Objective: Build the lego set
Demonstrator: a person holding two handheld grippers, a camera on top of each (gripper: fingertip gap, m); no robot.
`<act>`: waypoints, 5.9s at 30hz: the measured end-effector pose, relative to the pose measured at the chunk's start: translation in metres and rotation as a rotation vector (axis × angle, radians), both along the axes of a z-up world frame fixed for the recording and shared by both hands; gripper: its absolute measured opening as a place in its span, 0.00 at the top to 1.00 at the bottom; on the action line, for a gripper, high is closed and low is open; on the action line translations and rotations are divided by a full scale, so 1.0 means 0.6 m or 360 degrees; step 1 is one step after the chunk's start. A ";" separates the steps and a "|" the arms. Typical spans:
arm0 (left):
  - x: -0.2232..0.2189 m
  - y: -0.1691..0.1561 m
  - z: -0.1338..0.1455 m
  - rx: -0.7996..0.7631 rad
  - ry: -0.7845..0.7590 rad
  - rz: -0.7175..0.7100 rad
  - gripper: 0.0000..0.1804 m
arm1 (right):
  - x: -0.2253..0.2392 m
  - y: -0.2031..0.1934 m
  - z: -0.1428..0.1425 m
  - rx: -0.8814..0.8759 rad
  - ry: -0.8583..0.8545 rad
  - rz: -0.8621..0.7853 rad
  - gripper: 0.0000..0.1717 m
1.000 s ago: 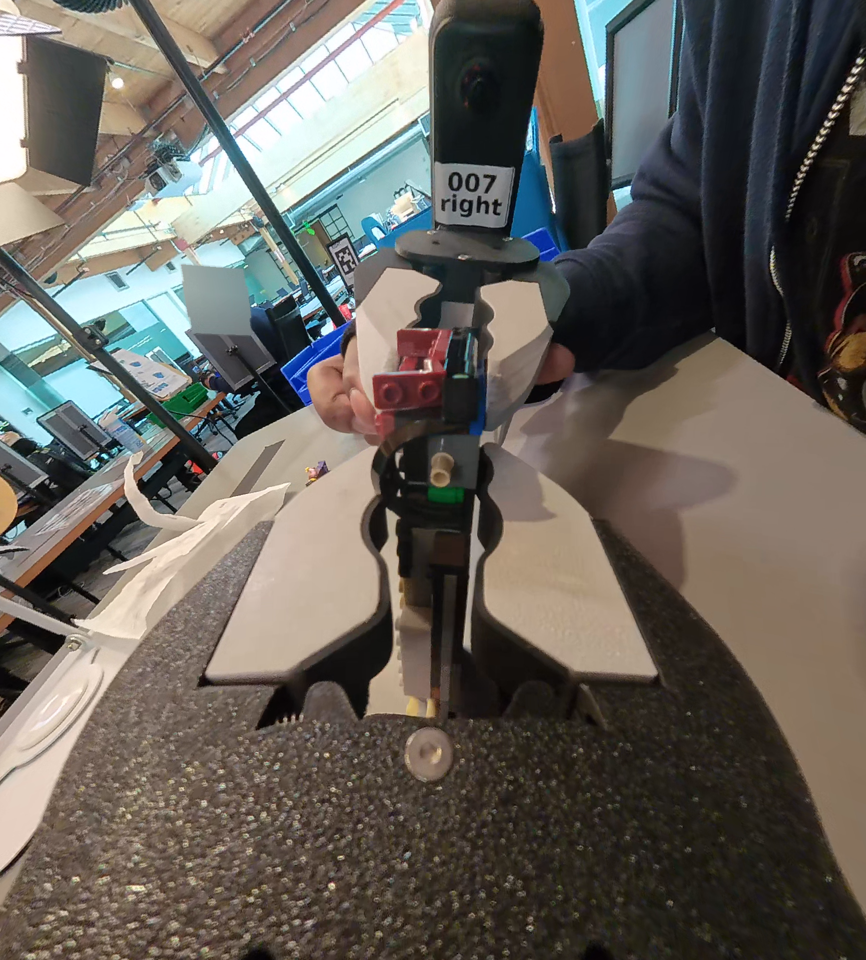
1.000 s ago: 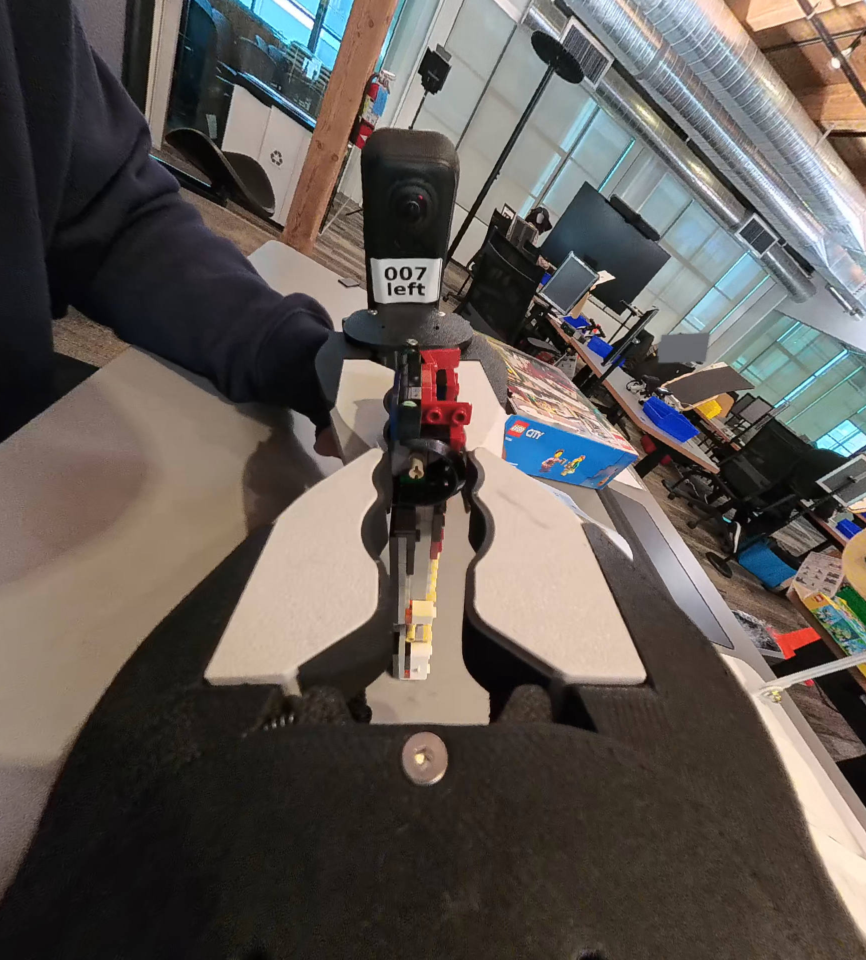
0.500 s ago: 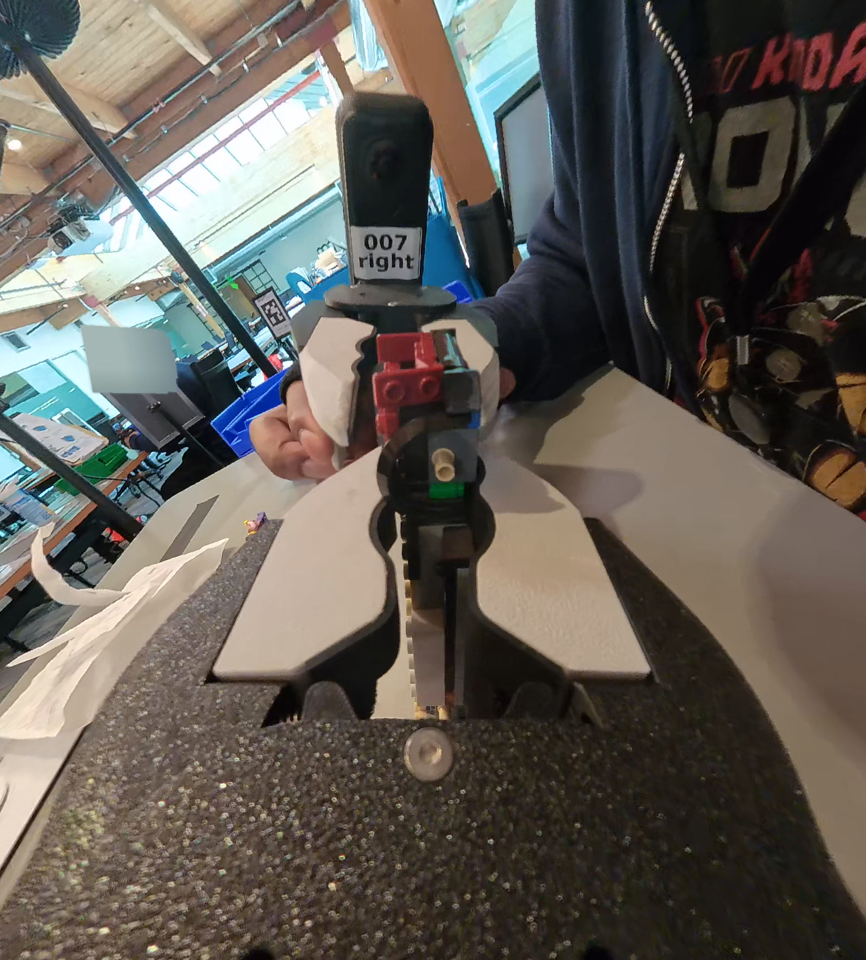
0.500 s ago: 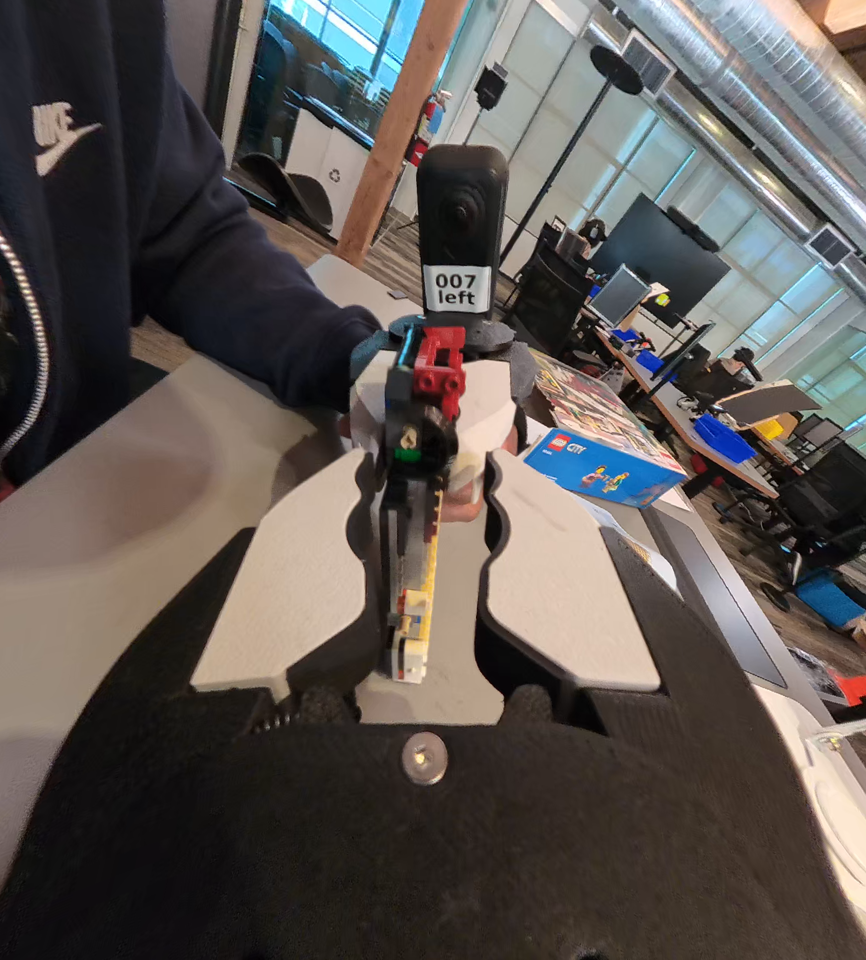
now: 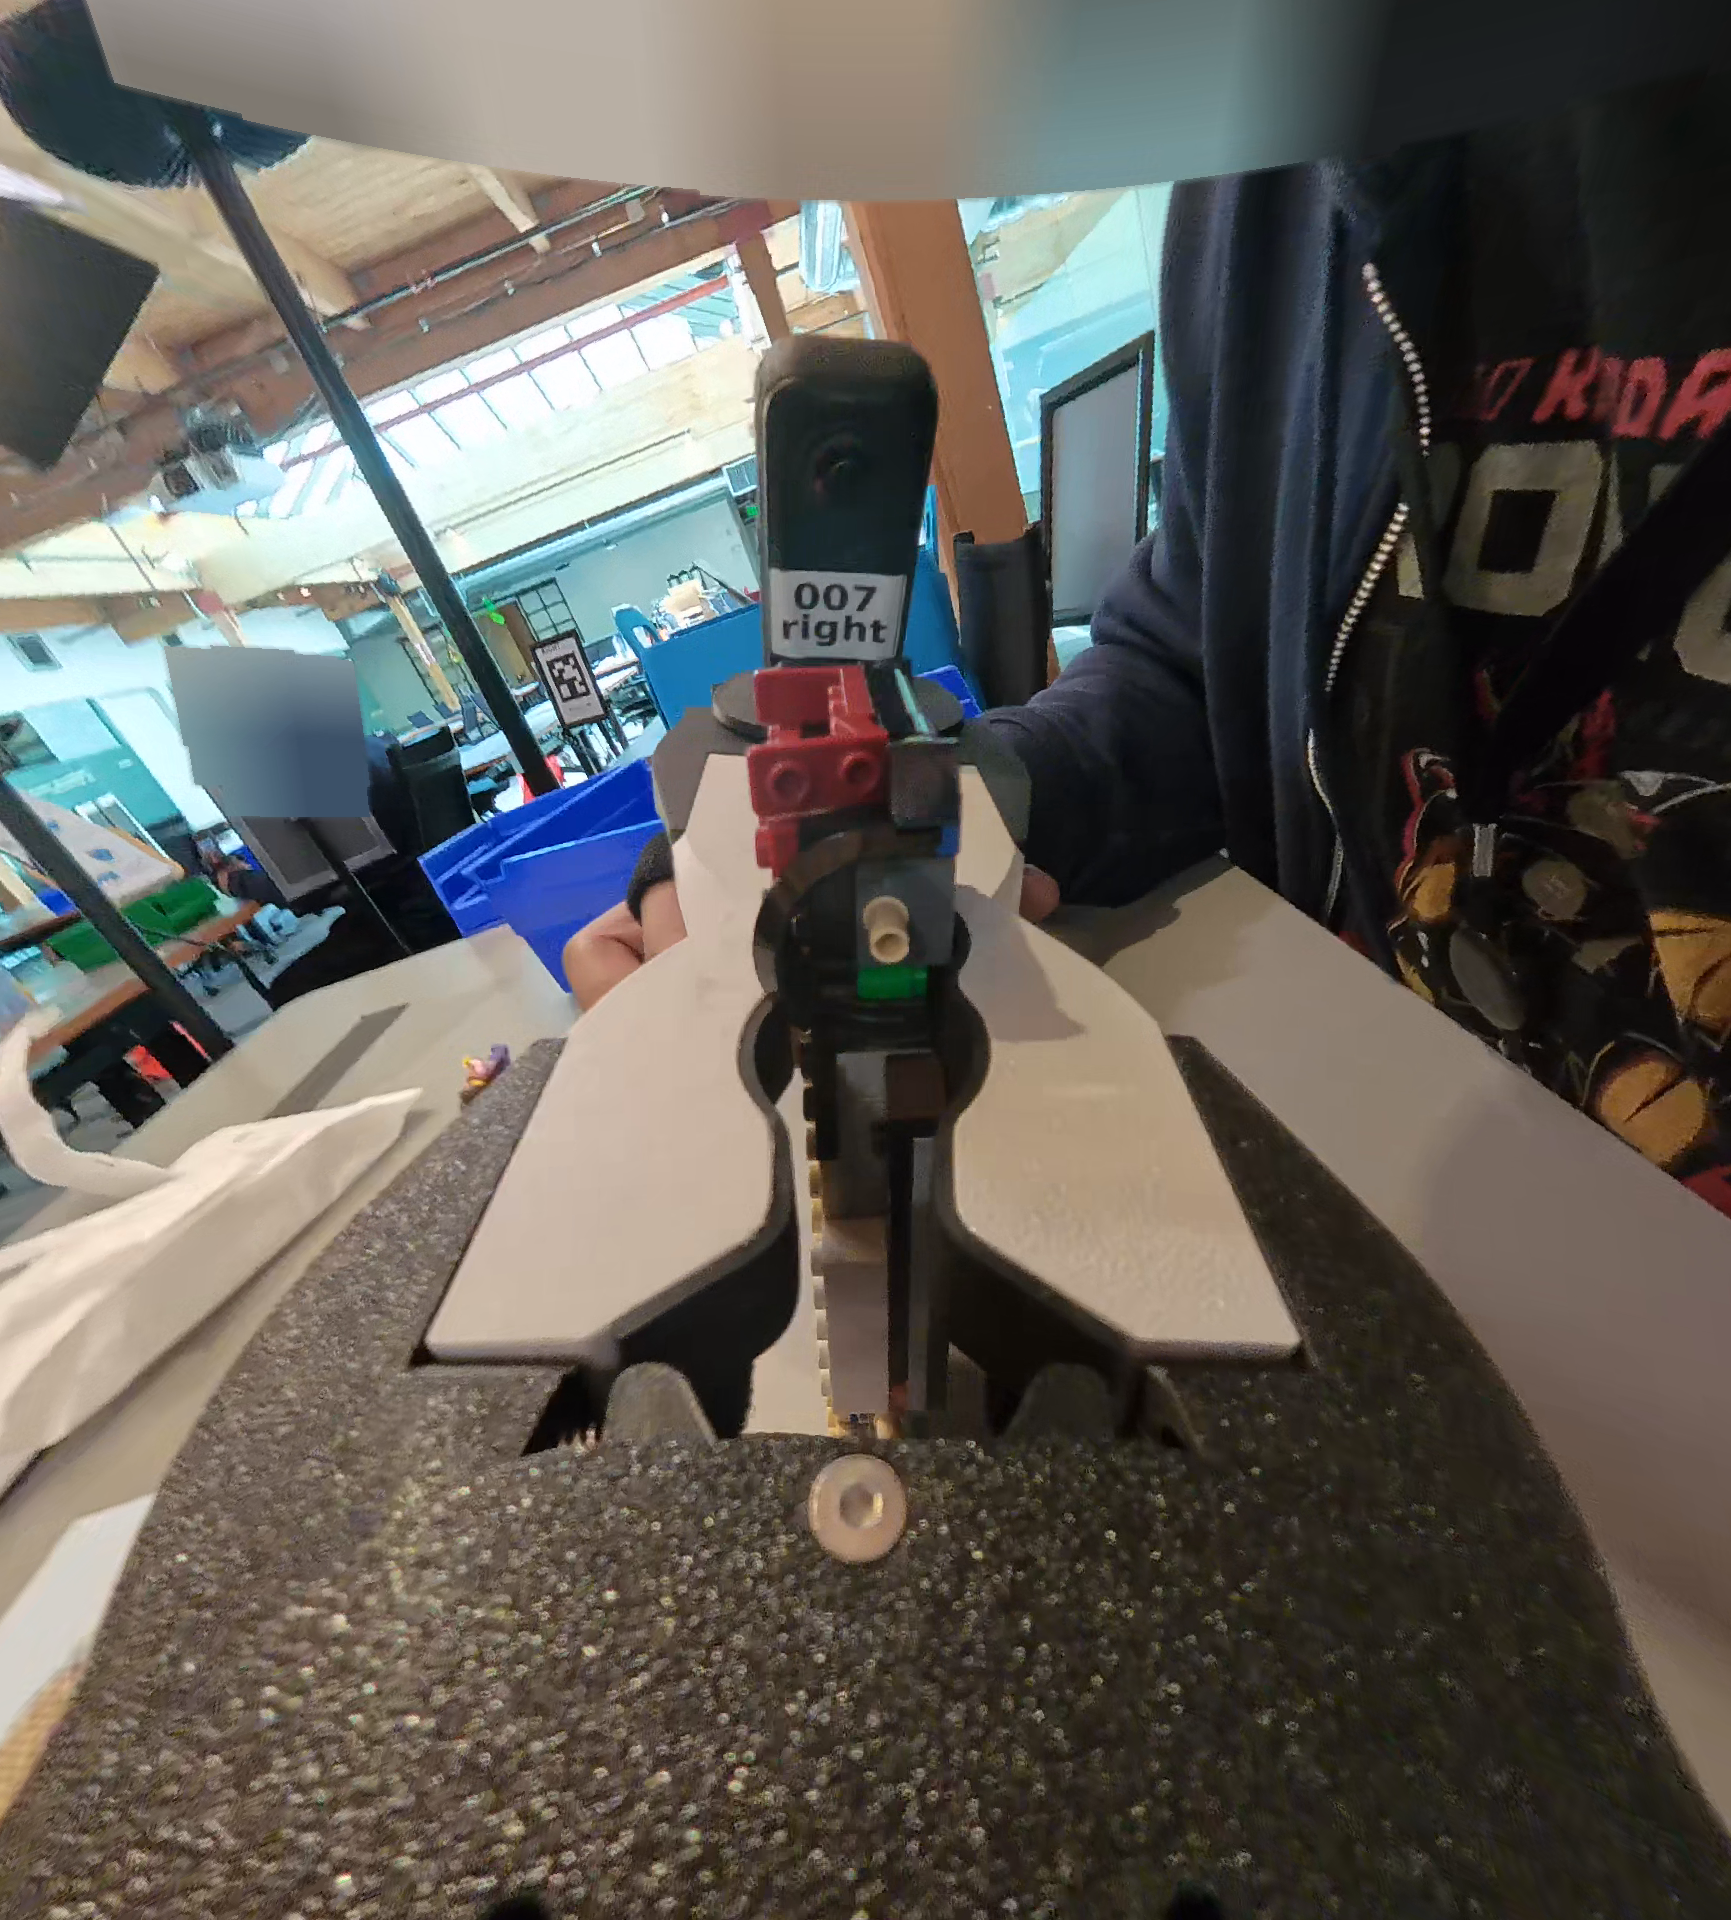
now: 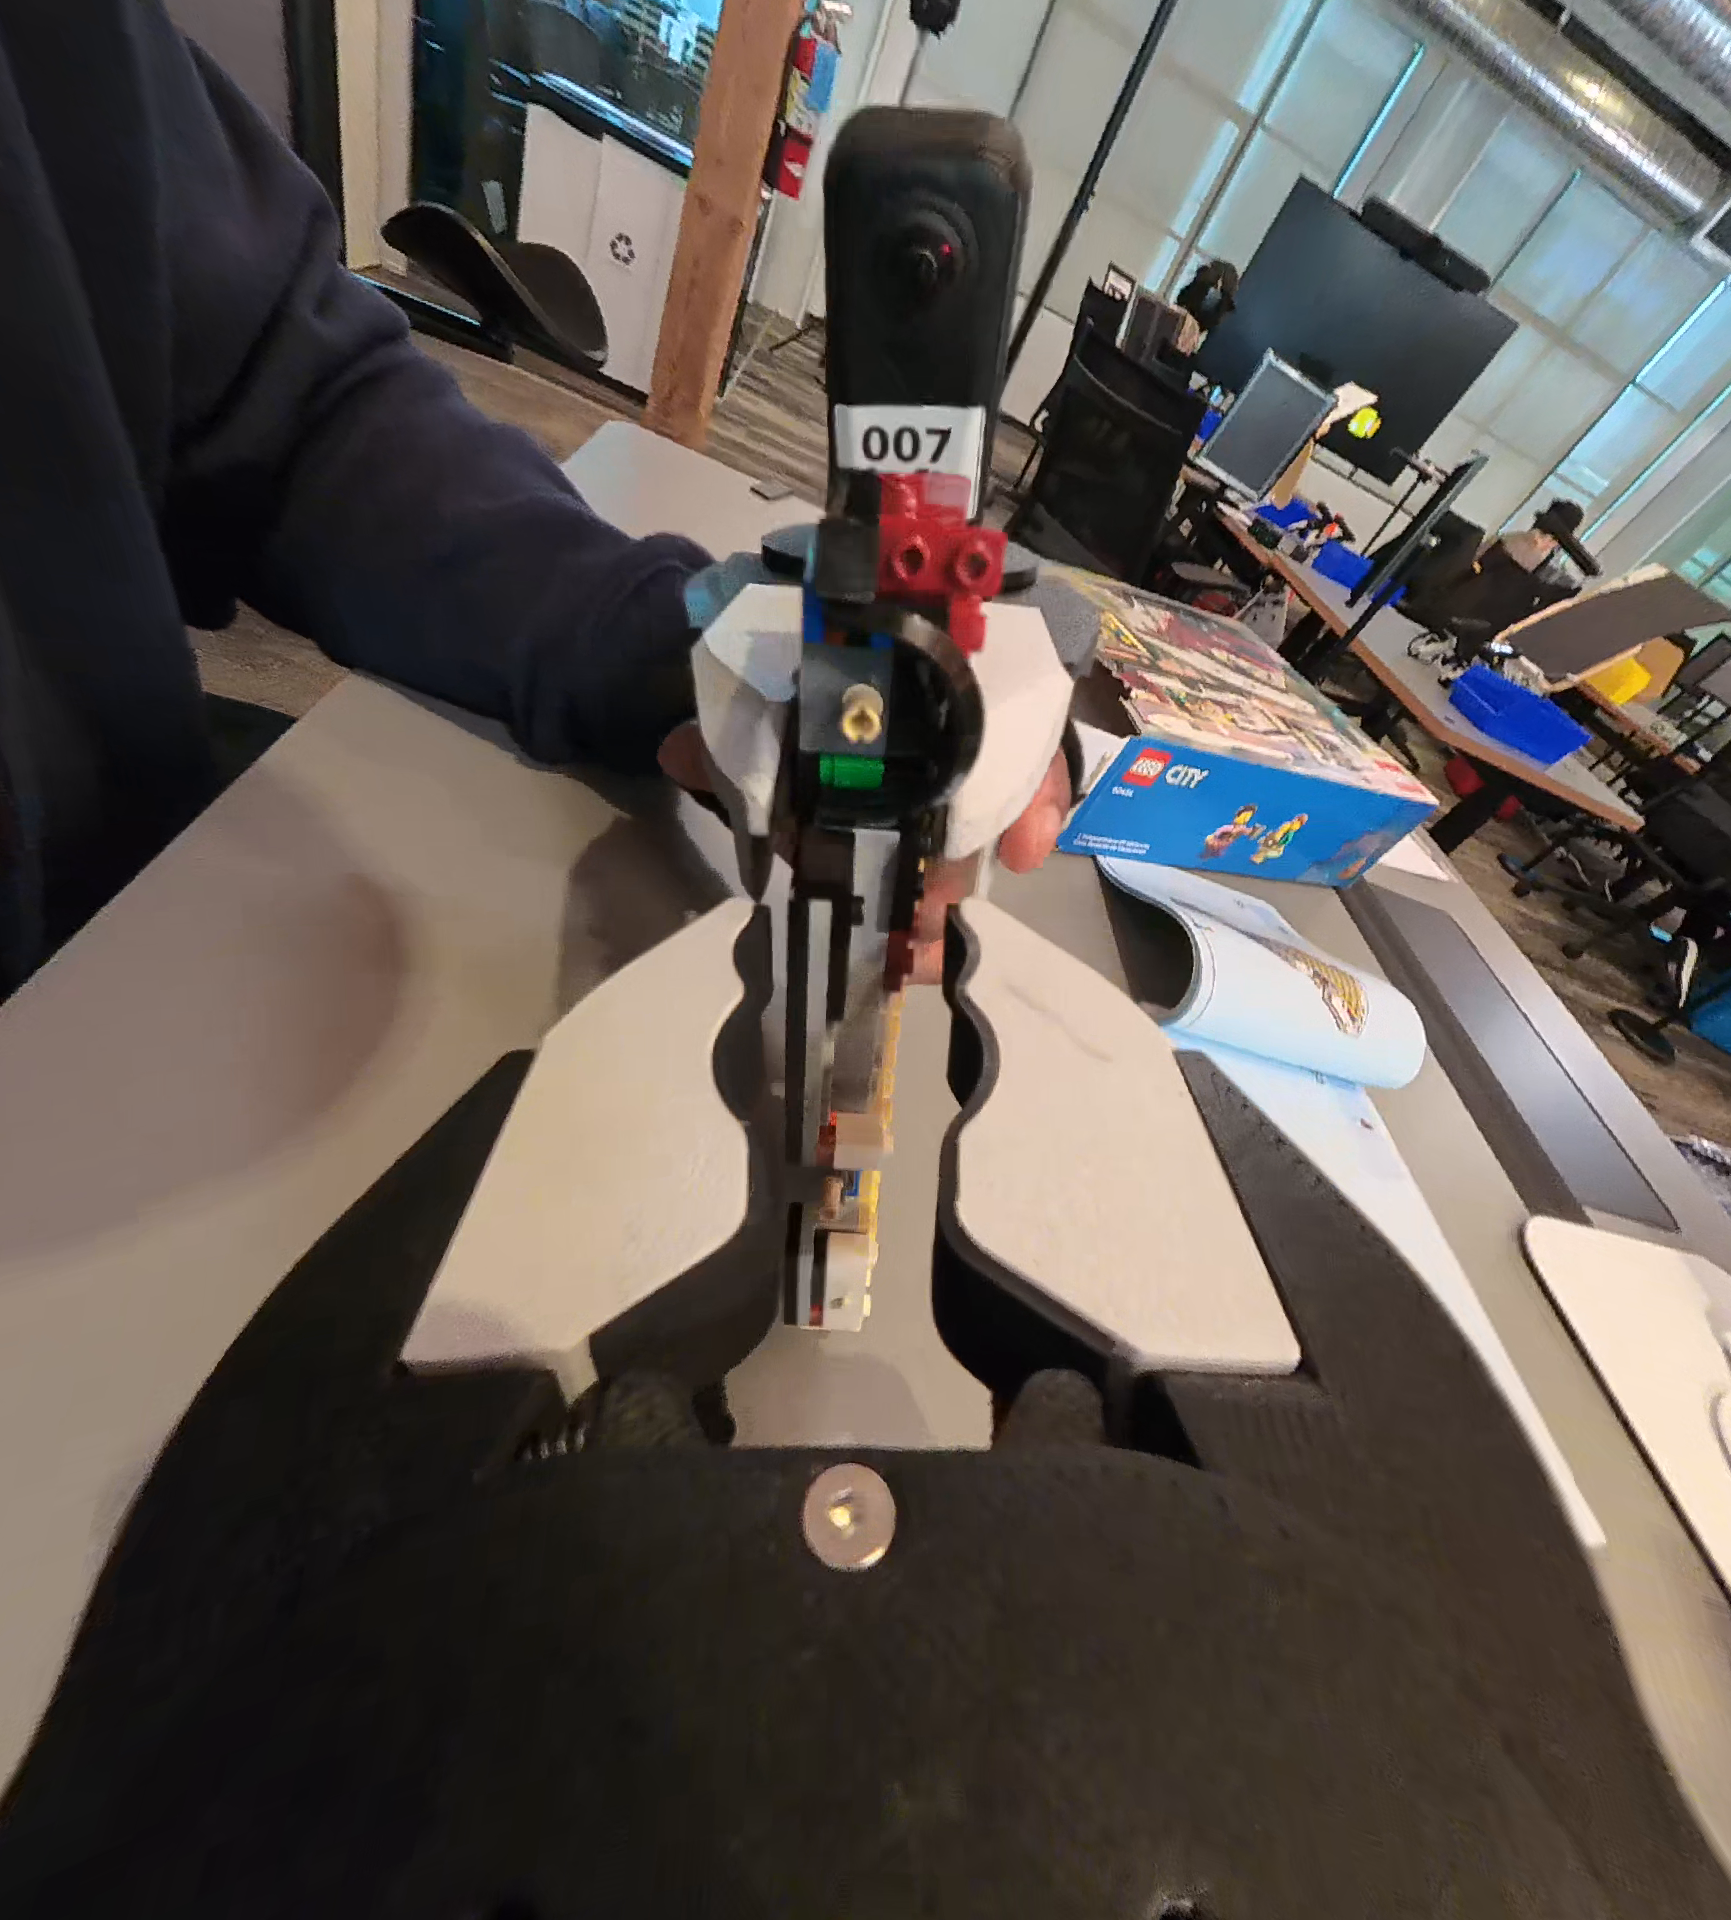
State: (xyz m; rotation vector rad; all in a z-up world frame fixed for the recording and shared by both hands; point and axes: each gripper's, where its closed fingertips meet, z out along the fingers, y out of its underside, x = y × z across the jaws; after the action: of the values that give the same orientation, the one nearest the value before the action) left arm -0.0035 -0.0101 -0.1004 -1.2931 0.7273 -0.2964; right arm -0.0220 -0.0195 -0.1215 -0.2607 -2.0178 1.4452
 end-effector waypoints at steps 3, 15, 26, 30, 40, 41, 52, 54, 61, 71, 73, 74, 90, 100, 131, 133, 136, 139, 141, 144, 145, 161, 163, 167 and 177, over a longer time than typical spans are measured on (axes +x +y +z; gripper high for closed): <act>-0.008 0.009 -0.004 -0.0093 -0.0128 -0.0012 0.86 | -0.009 0.003 -0.005 -0.0041 -0.0103 -0.0043 0.83; -0.028 0.021 0.004 -0.0125 -0.0346 0.0004 0.87 | -0.030 0.009 0.002 -0.0226 -0.0268 -0.0126 0.86; -0.067 0.012 0.002 -0.0210 -0.0322 0.0129 0.82 | -0.038 0.028 0.000 -0.0339 -0.0320 -0.0122 0.87; -0.067 0.018 -0.018 -0.0288 -0.0229 0.0167 0.83 | -0.041 0.032 0.001 -0.0372 -0.0333 -0.0130 0.87; -0.054 0.021 -0.022 -0.0270 -0.0211 0.0127 0.87 | -0.040 0.027 0.005 -0.0396 -0.0282 -0.0118 0.86; -0.053 0.020 -0.022 -0.0273 -0.0207 0.0126 0.87 | -0.040 0.026 0.005 -0.0393 -0.0276 -0.0115 0.86; -0.061 0.002 -0.019 -0.0292 -0.0032 0.0184 0.73 | -0.038 0.030 0.003 -0.0271 -0.0055 -0.0146 0.87; -0.069 -0.001 -0.005 -0.0230 0.0013 0.0259 0.72 | -0.037 0.029 0.002 -0.0232 0.0000 -0.0147 0.87; -0.071 -0.029 0.050 -0.0089 0.0121 0.0484 0.77 | -0.034 0.030 0.000 -0.0185 0.0099 -0.0154 0.87; -0.045 -0.011 0.040 -0.0220 0.0282 0.0738 0.77 | -0.030 0.028 -0.001 -0.0178 0.0123 -0.0138 0.87; -0.045 -0.010 0.039 -0.0223 0.0281 0.0744 0.79 | -0.029 0.027 -0.001 -0.0169 0.0128 -0.0136 0.87; -0.043 -0.011 0.039 -0.0224 0.0273 0.0727 0.80 | -0.028 0.027 -0.002 -0.0164 0.0131 -0.0134 0.87; -0.037 -0.014 0.039 -0.0231 0.0289 0.0698 0.85 | -0.026 0.026 -0.003 -0.0154 0.0133 -0.0127 0.87; -0.033 -0.010 0.035 -0.0248 0.0371 0.0686 0.86 | -0.027 0.025 -0.006 -0.0127 0.0129 -0.0128 0.87; -0.019 -0.014 0.028 -0.0275 0.0453 0.0450 0.86 | -0.021 0.019 -0.013 -0.0048 0.0106 -0.0057 0.87; -0.019 -0.015 0.028 -0.0290 0.0444 0.0444 0.86 | -0.021 0.018 -0.013 -0.0044 0.0105 -0.0056 0.87; -0.020 -0.014 0.028 -0.0307 0.0433 0.0445 0.86 | -0.022 0.019 -0.012 -0.0044 0.0105 -0.0059 0.87; -0.021 -0.013 0.029 -0.0323 0.0415 0.0444 0.86 | -0.023 0.019 -0.012 -0.0041 0.0107 -0.0064 0.87; -0.022 -0.013 0.029 -0.0331 0.0405 0.0443 0.86 | -0.023 0.019 -0.012 -0.0040 0.0110 -0.0066 0.87; -0.022 -0.013 0.029 -0.0343 0.0384 0.0428 0.86 | -0.023 0.019 -0.013 -0.0035 0.0113 -0.0064 0.87; -0.021 -0.014 0.028 -0.0346 0.0382 0.0418 0.86 | -0.023 0.018 -0.013 -0.0034 0.0113 -0.0061 0.87; -0.021 -0.013 0.029 -0.0360 0.0331 0.0380 0.87 | -0.024 0.019 -0.013 -0.0018 0.0112 -0.0058 0.87; -0.022 -0.011 0.030 -0.0347 0.0318 0.0395 0.87 | -0.025 0.020 -0.012 -0.0023 0.0109 -0.0064 0.87; -0.024 -0.008 0.030 -0.0320 0.0304 0.0443 0.87 | -0.028 0.023 -0.012 -0.0021 0.0109 -0.0086 0.87; -0.023 -0.009 0.029 -0.0304 0.0356 0.0466 0.87 | -0.027 0.024 -0.014 -0.0008 0.0110 -0.0086 0.86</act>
State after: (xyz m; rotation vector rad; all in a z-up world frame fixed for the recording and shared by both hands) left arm -0.0172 -0.0153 -0.0830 -1.6108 0.6977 0.0181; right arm -0.0384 -0.0053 -0.1298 -0.2618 -1.9373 1.4074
